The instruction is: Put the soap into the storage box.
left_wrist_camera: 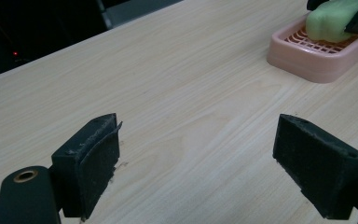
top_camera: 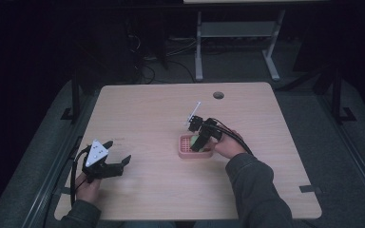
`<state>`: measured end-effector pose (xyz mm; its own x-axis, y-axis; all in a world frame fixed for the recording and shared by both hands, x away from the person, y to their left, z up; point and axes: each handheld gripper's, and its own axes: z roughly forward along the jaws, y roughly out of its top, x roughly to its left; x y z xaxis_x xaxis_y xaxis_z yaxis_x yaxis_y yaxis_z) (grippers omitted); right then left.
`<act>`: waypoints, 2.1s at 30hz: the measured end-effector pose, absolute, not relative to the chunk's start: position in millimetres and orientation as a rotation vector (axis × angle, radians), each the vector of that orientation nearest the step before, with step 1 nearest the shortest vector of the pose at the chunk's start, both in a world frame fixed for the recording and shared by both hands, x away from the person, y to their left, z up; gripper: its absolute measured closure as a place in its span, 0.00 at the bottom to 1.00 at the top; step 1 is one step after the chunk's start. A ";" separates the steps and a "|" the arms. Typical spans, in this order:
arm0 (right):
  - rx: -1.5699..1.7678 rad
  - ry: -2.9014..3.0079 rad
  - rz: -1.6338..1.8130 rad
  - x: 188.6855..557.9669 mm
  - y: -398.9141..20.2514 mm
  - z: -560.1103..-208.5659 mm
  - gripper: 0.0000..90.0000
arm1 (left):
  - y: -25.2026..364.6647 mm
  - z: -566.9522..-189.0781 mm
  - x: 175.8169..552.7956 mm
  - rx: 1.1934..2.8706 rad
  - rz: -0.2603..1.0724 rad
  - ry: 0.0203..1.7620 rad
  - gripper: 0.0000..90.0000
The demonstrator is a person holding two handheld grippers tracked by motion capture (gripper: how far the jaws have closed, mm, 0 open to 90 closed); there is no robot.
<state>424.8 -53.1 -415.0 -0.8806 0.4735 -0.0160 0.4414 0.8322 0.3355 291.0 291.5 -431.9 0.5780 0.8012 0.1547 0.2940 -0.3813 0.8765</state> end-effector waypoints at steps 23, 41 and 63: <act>0.609 2.872 0.558 419.8 -45.0 -415.6 0.29 | 291.3 -432.2 291.3 1.938 0.735 0.877 0.16; 0.755 2.926 0.623 425.1 -58.2 -412.5 0.23 | 290.5 -432.6 291.9 1.943 0.734 0.877 0.16; 0.816 2.892 0.694 418.3 -84.3 -401.1 0.22 | 290.6 -433.1 292.3 1.951 0.740 0.877 0.16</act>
<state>418.3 -84.3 -401.1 -0.8583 0.5090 0.0649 0.4830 0.7588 0.4370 292.3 290.6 -433.1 0.5789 0.7988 0.1633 0.2961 -0.3927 0.8707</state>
